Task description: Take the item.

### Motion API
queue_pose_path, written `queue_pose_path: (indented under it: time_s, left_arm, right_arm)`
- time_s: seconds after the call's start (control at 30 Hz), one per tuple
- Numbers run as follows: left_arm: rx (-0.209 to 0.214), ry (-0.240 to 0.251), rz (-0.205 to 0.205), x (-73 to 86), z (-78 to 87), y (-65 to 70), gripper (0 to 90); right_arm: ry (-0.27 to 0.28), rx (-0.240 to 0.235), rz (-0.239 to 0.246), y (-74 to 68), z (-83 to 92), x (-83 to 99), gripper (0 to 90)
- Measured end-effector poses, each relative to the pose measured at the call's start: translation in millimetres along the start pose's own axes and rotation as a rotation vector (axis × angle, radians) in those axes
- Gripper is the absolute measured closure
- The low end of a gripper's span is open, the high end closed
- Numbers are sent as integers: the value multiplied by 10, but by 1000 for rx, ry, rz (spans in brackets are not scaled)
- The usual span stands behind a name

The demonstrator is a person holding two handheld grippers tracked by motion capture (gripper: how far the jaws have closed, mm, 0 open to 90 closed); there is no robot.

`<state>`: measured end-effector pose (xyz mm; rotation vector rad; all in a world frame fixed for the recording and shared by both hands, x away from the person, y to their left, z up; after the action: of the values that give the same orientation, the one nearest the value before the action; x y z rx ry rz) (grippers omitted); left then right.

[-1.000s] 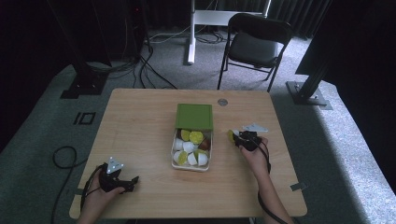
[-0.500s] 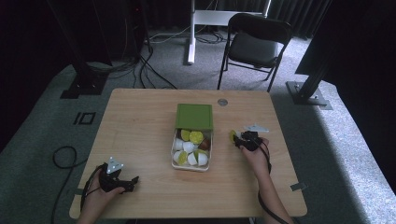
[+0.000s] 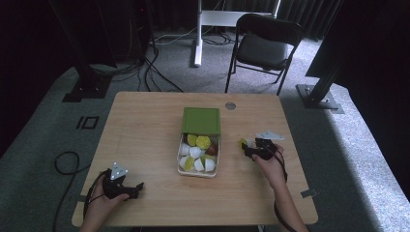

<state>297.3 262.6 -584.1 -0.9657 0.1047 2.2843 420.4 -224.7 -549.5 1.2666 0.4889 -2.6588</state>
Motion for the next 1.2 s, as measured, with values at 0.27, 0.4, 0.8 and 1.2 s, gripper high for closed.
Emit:
queue_pose_path:
  time_s: [0.27,0.4,0.8,1.2]
  left_arm:
    - [0,0,0,0,0,0,21]
    - [0,0,0,0,0,0,21]
    - [0,0,0,0,0,0,21]
    - [0,0,0,0,0,0,21]
  right_arm:
    - [5,-86,18,9,142,95,191]
    - [-13,-102,89,3,182,170,171]
    - [-79,-204,174,-18,299,400,171]
    - [-101,-269,213,39,417,550,172]
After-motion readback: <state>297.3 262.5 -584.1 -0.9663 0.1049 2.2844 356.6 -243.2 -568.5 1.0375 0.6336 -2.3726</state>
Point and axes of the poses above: each handheld gripper's, and its own axes: z roughly backward along the jaws, x roughly out of its underside, y roughly to its right, the point moved 4 cm from there along -z, roughly forward along the jaws, and after that the axes turned 13 degrees about -z, right-handed, at the moved point
